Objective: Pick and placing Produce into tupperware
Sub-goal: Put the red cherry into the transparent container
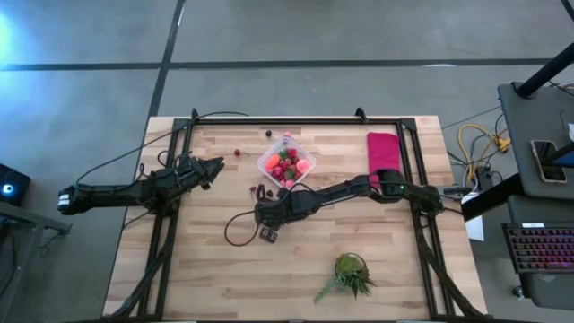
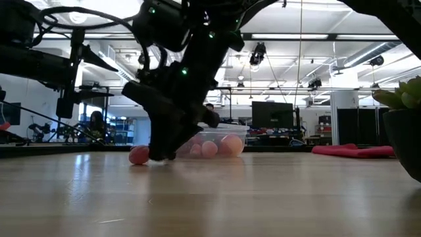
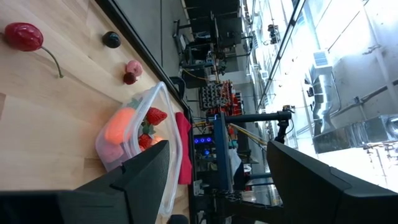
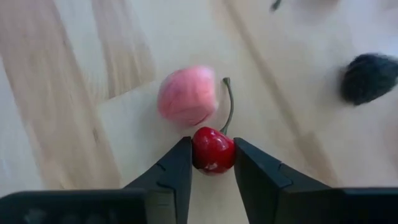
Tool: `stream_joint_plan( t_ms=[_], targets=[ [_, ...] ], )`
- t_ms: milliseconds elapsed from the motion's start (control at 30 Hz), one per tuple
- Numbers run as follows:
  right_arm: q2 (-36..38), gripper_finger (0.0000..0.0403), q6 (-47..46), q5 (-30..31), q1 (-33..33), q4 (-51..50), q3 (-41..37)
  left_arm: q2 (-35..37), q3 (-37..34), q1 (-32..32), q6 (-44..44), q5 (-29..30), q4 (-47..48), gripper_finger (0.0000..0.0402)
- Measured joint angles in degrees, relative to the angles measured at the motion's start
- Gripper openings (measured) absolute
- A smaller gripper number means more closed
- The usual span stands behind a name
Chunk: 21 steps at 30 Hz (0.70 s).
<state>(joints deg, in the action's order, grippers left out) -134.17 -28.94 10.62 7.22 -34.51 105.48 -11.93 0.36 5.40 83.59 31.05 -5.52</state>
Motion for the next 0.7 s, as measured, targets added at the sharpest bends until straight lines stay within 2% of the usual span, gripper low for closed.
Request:
stream_joint_plan(
  t_ms=[167, 367, 433, 600, 700],
  targets=[
    [0.3, 0.0102, -0.1, 7.2, 0.0, -2.2, 4.8, 0.0, 0.0, 0.0, 0.0, 0.0, 0.0, 0.0255],
    [0.4, 0.0107, 0.1, 16.5, -2.1, -13.7, 15.4, 0.0, 0.0, 0.0, 0.0, 0.0, 0.0, 0.0255],
    [0.6, 0.011, -2.8, 15.9, -4.2, -19.4, 18.9, -0.1, 0.0, 0.0, 0.0, 0.0, 0.0, 0.0255],
    [0.6, 0.0116, -11.1, 9.6, -11.5, -33.8, 22.7, 0.0, 0.0, 0.0, 0.0, 0.0, 0.0, 0.0255],
    [0.6, 0.0118, -11.2, 6.3, -15.1, -36.4, 23.3, 0.0, 0.0, 0.0, 0.0, 0.0, 0.0, 0.0255]
  ],
)
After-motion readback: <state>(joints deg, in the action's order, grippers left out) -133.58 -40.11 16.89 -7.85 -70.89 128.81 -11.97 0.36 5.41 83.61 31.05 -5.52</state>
